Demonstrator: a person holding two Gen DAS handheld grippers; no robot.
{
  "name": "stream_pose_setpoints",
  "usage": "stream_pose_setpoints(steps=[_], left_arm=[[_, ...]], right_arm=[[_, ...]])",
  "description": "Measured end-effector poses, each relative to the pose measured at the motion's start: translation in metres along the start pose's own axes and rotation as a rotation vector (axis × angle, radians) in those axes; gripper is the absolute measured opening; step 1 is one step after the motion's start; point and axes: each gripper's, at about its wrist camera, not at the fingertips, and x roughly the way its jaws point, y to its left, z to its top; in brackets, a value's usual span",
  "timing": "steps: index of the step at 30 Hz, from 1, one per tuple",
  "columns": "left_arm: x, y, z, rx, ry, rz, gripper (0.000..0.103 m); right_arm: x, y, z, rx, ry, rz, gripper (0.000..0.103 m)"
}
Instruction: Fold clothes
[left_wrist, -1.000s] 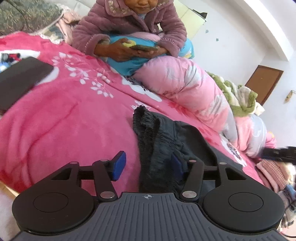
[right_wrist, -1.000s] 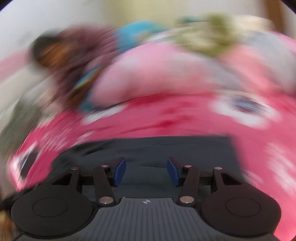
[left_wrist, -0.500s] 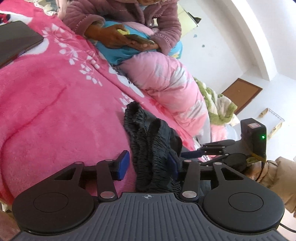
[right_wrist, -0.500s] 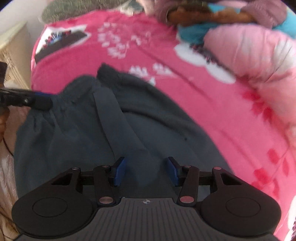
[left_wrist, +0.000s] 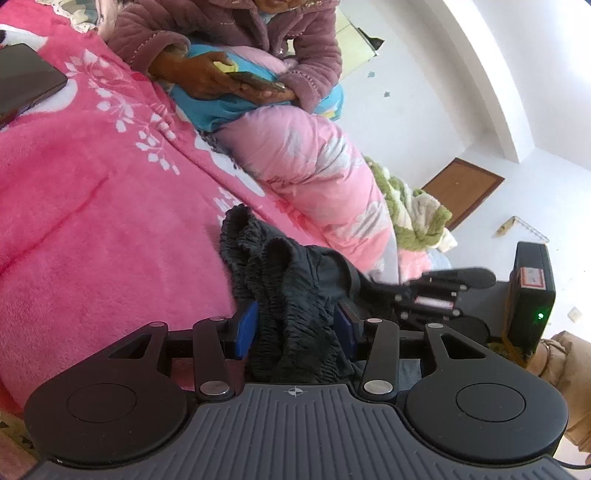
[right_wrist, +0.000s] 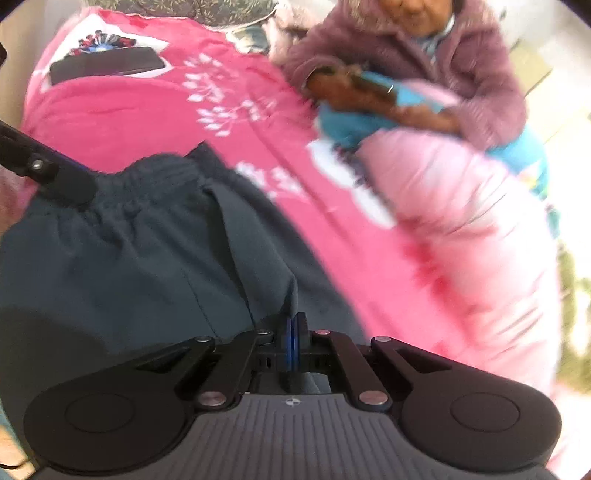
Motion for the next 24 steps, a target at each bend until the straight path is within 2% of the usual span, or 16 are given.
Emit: stream_pose_setpoints(steps=[4,13,17,22,24], left_arm=[[-0.003,-0.004,-0.001,0.009,-0.016,-0.029,0.044],[-0.008,-0.011,0.001,0.024,-0.061,-0.092,0.044],[-0.002,-0.009,0.0,0.024,-0.02,-0.052,0.044],[-0.002,-0.009,-0.001,0.042,-0.02,-0.014,0.044],[-0.001,-0.007,-0.001,0.044,-0.015,0.005,0.04]], right_arm=[[-0.002,-0.003,0.01,-0.062,-0.031,-0.098,0.0],[-0.007,-0.002,0.034,-0.138,-0.165,-0.232,0.0],[0.01,-0.003,0.036,-0.109,-0.178,-0.24,0.0],[0.046,0.003,0.028,-0.077,-0.15,-0.221,0.0],[0.057,0.005,0.025,-0.047,-0.138,-0.206,0.0]])
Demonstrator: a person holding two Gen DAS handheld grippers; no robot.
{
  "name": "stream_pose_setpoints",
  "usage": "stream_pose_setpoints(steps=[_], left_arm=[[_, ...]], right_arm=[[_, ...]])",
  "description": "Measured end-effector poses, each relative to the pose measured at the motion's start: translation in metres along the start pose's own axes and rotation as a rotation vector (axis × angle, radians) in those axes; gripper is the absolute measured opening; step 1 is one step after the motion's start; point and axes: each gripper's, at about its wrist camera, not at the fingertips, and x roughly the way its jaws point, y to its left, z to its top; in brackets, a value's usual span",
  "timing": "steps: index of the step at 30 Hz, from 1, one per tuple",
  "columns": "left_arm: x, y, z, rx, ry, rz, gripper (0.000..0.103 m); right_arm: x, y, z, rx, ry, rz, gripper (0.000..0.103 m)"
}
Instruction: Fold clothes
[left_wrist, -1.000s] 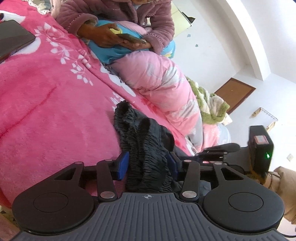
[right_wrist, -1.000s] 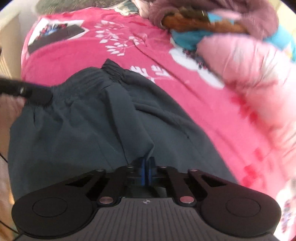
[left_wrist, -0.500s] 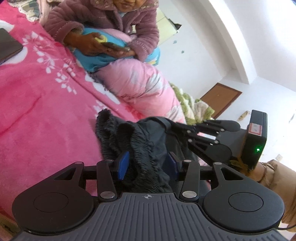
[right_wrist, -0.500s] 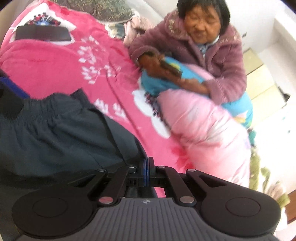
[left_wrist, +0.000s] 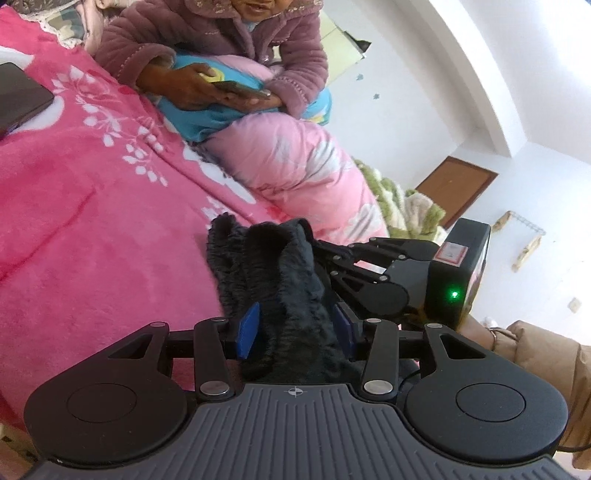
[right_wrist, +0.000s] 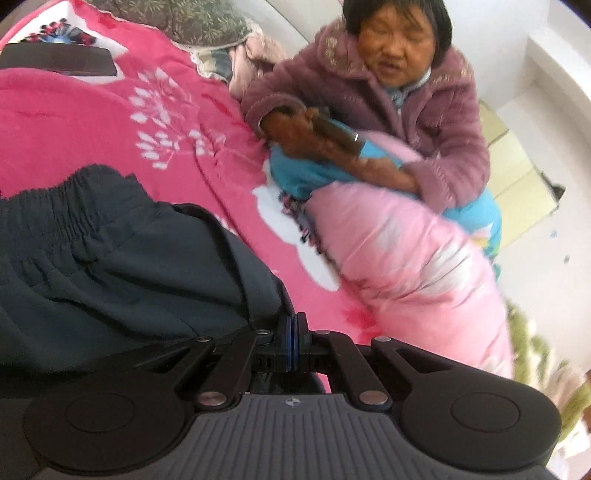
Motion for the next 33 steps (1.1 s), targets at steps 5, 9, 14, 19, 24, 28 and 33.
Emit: stream_pose_setpoints(steps=[5,9,14,19,24,28,33], left_arm=[[0.005,0.0,-0.001,0.011,0.013,0.029,0.029],[0.008,-0.002,-0.002,0.023,0.019,0.044,0.029],[0.01,-0.002,-0.003,0.028,0.02,0.058,0.029],[0.012,-0.005,-0.005,0.046,0.022,0.079,0.028],[0.009,-0.006,-0.006,0.059,0.023,0.1,0.026],[0.008,-0.005,-0.006,0.059,0.03,0.11,0.026],[0.008,-0.004,-0.005,0.052,0.032,0.101,0.025]], right_arm=[[0.008,0.006,-0.003,0.032,0.004,0.06,0.001],[0.0,0.002,-0.004,0.015,0.026,0.121,0.018],[-0.036,-0.024,-0.006,0.014,-0.027,0.138,0.045],[-0.058,-0.044,0.014,-0.031,-0.106,0.285,0.048],[-0.032,-0.023,0.052,-0.293,-0.116,0.441,0.048],[-0.007,0.0,0.065,-0.398,-0.045,0.548,0.047],[0.003,0.02,0.064,-0.421,0.036,0.584,0.013]])
